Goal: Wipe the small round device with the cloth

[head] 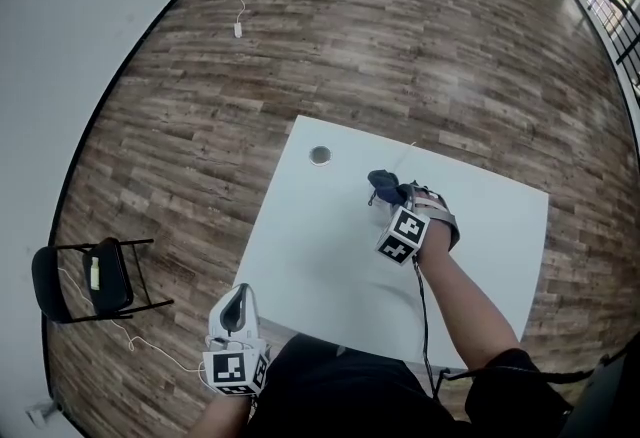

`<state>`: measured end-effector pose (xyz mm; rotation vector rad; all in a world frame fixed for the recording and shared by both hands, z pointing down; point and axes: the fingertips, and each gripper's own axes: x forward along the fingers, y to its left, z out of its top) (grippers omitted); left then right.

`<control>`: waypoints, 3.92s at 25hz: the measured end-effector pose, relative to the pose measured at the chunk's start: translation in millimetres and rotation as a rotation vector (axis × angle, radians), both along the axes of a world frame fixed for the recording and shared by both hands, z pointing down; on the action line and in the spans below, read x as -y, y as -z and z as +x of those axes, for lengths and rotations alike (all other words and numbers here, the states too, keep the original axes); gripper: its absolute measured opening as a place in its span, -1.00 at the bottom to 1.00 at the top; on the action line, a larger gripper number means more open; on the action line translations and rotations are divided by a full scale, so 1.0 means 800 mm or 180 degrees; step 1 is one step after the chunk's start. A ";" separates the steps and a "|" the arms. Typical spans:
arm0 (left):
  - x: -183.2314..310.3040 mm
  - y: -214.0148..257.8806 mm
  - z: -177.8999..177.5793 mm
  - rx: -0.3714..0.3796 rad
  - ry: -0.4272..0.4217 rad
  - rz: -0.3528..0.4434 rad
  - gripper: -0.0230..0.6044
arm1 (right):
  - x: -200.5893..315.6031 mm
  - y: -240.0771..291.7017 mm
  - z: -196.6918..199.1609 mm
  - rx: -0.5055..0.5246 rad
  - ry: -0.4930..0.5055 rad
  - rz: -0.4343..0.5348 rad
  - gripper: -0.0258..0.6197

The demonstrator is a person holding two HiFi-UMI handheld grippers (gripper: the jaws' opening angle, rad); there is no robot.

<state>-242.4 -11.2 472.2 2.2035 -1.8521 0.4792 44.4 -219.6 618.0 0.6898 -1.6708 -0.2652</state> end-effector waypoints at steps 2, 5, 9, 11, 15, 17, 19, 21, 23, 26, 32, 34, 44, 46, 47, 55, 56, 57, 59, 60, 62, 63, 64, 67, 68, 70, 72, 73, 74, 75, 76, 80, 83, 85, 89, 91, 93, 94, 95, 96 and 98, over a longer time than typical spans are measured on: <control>-0.002 0.000 -0.001 -0.0011 0.0013 -0.0010 -0.90 | -0.003 -0.001 -0.004 -0.0011 0.0027 -0.0021 -0.56; -0.004 -0.002 -0.002 -0.0027 0.0034 -0.0010 -0.90 | -0.008 -0.006 -0.009 -0.0027 0.0057 -0.0076 -0.56; -0.009 -0.005 -0.004 -0.0042 0.0068 -0.0011 -0.90 | -0.017 -0.018 -0.014 -0.0038 0.0082 -0.0206 -0.56; -0.013 -0.006 -0.005 -0.0046 0.0082 -0.0015 -0.90 | -0.023 -0.029 -0.015 -0.0038 0.0077 -0.0286 -0.56; -0.018 -0.008 -0.007 -0.0032 0.0090 -0.0071 -0.90 | -0.026 -0.045 -0.008 0.0027 -0.0019 -0.0429 -0.56; -0.020 -0.010 -0.011 -0.0027 0.0113 -0.0084 -0.90 | -0.025 -0.030 -0.009 0.0162 -0.0069 -0.0352 -0.56; -0.018 -0.012 -0.014 -0.0047 0.0148 -0.0092 -0.90 | -0.019 -0.002 -0.008 0.0341 -0.0122 -0.0135 -0.56; -0.015 -0.013 -0.013 -0.0071 0.0158 -0.0081 -0.91 | -0.005 0.031 -0.003 0.0477 -0.0179 0.0161 -0.56; -0.011 -0.011 -0.008 -0.0078 0.0129 -0.0058 -0.90 | 0.013 0.055 0.004 0.0543 -0.0227 0.0428 -0.56; -0.005 -0.006 0.001 -0.0055 0.0051 -0.0039 -0.90 | 0.034 0.076 0.008 0.0575 -0.0258 0.0679 -0.56; -0.005 -0.003 0.004 0.0028 -0.0013 -0.0070 -0.90 | 0.044 0.033 0.020 0.0326 -0.0279 0.0501 -0.56; -0.007 -0.004 0.002 0.0045 -0.0008 -0.0088 -0.90 | 0.039 0.014 0.028 0.0270 -0.0306 0.0377 -0.56; 0.001 -0.003 0.009 0.0075 -0.0099 -0.0103 -0.90 | 0.013 -0.040 0.047 0.0138 -0.0407 -0.0106 -0.56; 0.000 -0.004 0.010 0.0076 -0.0107 -0.0105 -0.90 | 0.005 -0.048 0.042 0.0138 -0.0384 -0.0237 -0.56; -0.001 -0.005 0.010 0.0073 -0.0105 -0.0109 -0.90 | 0.000 -0.053 0.039 0.0138 -0.0369 -0.0298 -0.56; -0.003 0.000 0.001 0.0088 -0.0076 -0.0086 -0.90 | -0.025 -0.074 0.009 0.0128 -0.0267 -0.0622 -0.56; -0.004 -0.002 -0.001 0.0078 -0.0072 -0.0080 -0.90 | -0.027 -0.075 0.006 0.0122 -0.0260 -0.0639 -0.56; -0.003 -0.004 -0.004 0.0064 -0.0070 -0.0075 -0.90 | -0.029 -0.077 0.004 0.0116 -0.0259 -0.0649 -0.56; -0.006 -0.011 -0.015 0.0035 -0.0040 -0.0097 -0.90 | -0.033 -0.084 -0.009 0.0112 -0.0240 -0.0662 -0.56; -0.010 -0.014 -0.023 0.0025 -0.0007 -0.0120 -0.90 | -0.036 -0.088 -0.021 0.0119 -0.0207 -0.0674 -0.56; -0.015 -0.017 -0.035 0.0006 0.0069 -0.0151 -0.90 | -0.039 -0.088 -0.048 0.0155 -0.0101 -0.0688 -0.56; -0.016 -0.017 -0.038 -0.0006 0.0098 -0.0154 -0.90 | -0.039 -0.085 -0.058 0.0180 -0.0045 -0.0683 -0.56; -0.017 -0.016 -0.039 -0.0021 0.0117 -0.0148 -0.90 | -0.040 -0.080 -0.066 0.0211 0.0001 -0.0667 -0.56; -0.013 -0.014 -0.041 -0.0062 0.0123 -0.0094 -0.90 | -0.042 -0.058 -0.080 0.0314 0.0080 -0.0549 -0.56; -0.010 -0.013 -0.042 -0.0068 0.0120 -0.0081 -0.90 | -0.041 -0.048 -0.084 0.0341 0.0100 -0.0482 -0.56; -0.003 -0.012 -0.042 -0.0083 0.0096 -0.0060 -0.90 | -0.033 -0.025 -0.089 0.0393 0.0117 -0.0312 -0.56; 0.006 -0.013 -0.039 -0.0125 0.0034 -0.0031 -0.90 | -0.021 -0.005 -0.087 0.0442 0.0078 -0.0144 -0.56; 0.011 -0.014 -0.038 -0.0156 -0.0006 -0.0014 -0.90 | -0.016 0.002 -0.084 0.0459 0.0041 -0.0081 -0.56; 0.015 -0.015 -0.035 -0.0186 -0.0049 -0.0002 -0.90 | -0.012 0.007 -0.080 0.0468 -0.0001 -0.0032 -0.56; 0.019 -0.016 -0.032 -0.0211 -0.0095 0.0002 -0.90 | -0.010 0.010 -0.073 0.0472 -0.0047 0.0017 -0.56; 0.024 -0.016 -0.028 -0.0231 -0.0148 0.0002 -0.90 | -0.008 0.014 -0.065 0.0477 -0.0101 0.0080 -0.56; 0.059 -0.016 0.001 -0.0271 -0.0460 0.0024 -0.90 | 0.000 0.052 -0.021 0.0500 -0.0436 0.0414 -0.56; 0.085 -0.018 0.026 -0.0327 -0.0711 0.0069 -0.90 | 0.011 0.059 0.011 0.0341 -0.0626 0.0465 -0.56; 0.095 -0.022 0.040 -0.0391 -0.0846 0.0075 -0.90 | 0.016 0.050 0.025 0.0215 -0.0692 0.0421 -0.56; 0.102 -0.040 0.052 -0.0535 -0.0965 -0.0003 -0.90 | 0.015 0.027 0.036 -0.0070 -0.0679 0.0323 -0.56; 0.103 -0.050 0.054 -0.0582 -0.1004 -0.0040 -0.90 | 0.011 0.020 0.037 -0.0232 -0.0641 0.0253 -0.56; 0.108 -0.058 0.053 -0.0624 -0.1035 -0.0072 -0.90 | 0.012 0.010 0.033 -0.0325 -0.0604 0.0209 -0.56; 0.110 -0.062 0.052 -0.0646 -0.1044 -0.0091 -0.90 | 0.012 0.008 0.027 -0.0336 -0.0585 0.0184 -0.56; 0.112 -0.065 0.051 -0.0668 -0.1050 -0.0111 -0.90 | 0.012 0.010 0.020 -0.0337 -0.0558 0.0169 -0.56; 0.113 -0.069 0.051 -0.0688 -0.1055 -0.0128 -0.90 | 0.012 0.014 0.013 -0.0340 -0.0525 0.0169 -0.56; 0.115 -0.075 0.053 -0.0717 -0.1065 -0.0149 -0.90 | 0.011 0.018 0.007 -0.0397 -0.0483 0.0173 -0.56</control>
